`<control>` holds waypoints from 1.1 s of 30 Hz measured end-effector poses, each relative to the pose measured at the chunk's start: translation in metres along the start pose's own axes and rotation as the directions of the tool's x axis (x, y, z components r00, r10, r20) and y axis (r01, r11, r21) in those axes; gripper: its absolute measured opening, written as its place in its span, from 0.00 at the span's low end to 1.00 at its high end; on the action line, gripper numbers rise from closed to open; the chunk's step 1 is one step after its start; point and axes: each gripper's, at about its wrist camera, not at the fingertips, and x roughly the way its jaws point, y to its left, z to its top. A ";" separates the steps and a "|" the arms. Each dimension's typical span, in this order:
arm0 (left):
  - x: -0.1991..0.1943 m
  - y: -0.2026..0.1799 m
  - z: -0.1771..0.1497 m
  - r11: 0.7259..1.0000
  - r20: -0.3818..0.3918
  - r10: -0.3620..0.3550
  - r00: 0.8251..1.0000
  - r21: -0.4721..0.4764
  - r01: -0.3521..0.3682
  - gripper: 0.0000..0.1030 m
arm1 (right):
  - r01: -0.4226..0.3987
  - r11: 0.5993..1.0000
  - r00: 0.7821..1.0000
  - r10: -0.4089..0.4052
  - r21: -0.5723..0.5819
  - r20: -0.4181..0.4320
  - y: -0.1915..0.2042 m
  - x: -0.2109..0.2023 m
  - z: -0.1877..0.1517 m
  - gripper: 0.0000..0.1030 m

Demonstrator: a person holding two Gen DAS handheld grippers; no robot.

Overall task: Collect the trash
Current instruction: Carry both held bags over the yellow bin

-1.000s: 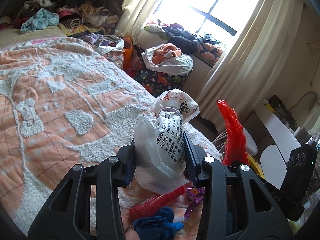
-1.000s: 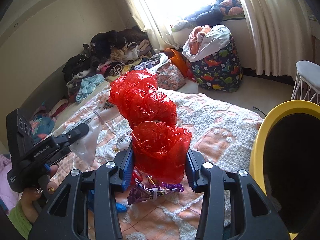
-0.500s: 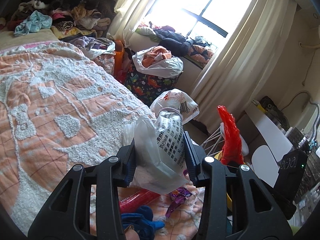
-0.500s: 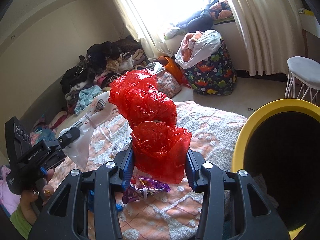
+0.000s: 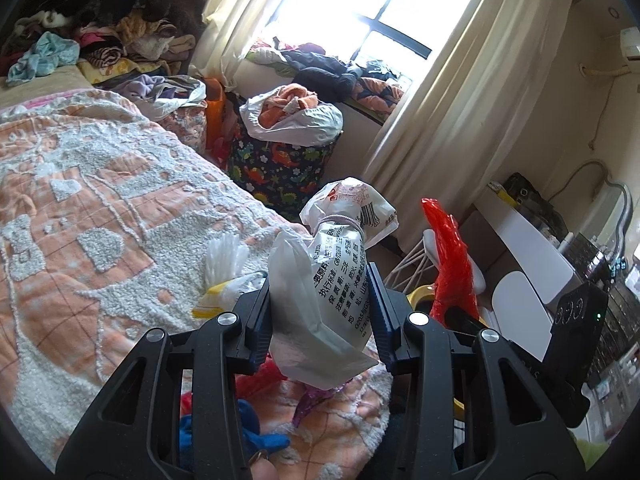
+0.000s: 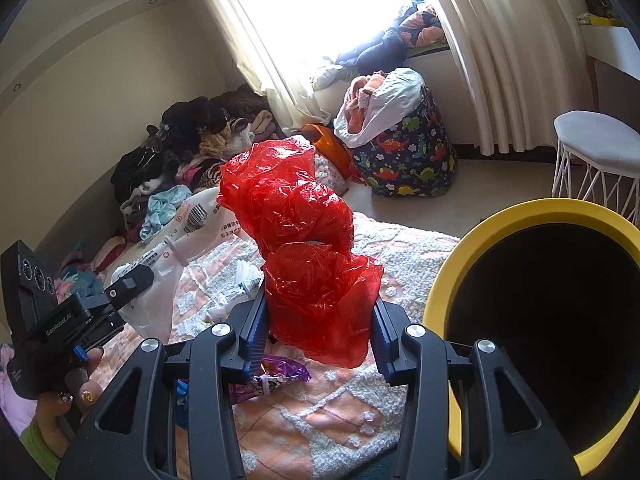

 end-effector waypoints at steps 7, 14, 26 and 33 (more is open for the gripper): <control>0.005 -0.016 -0.008 0.999 -0.025 -0.020 1.000 0.028 0.020 0.33 | 0.017 1.000 1.000 -0.017 0.021 0.019 -0.008 -0.010 0.000 0.40; 0.009 -0.031 -0.014 0.998 -0.045 -0.033 0.998 0.057 0.035 0.33 | 0.037 0.999 0.999 -0.038 0.037 0.034 -0.016 -0.019 -0.002 0.40; 0.015 -0.049 -0.020 0.994 -0.073 -0.049 0.996 0.094 0.056 0.33 | 0.065 0.995 0.996 -0.070 0.075 0.060 -0.032 -0.033 -0.002 0.40; 0.021 -0.059 -0.023 0.991 -0.086 -0.059 0.995 0.119 0.069 0.33 | 0.088 0.991 0.993 -0.095 0.101 0.074 -0.042 -0.039 -0.002 0.40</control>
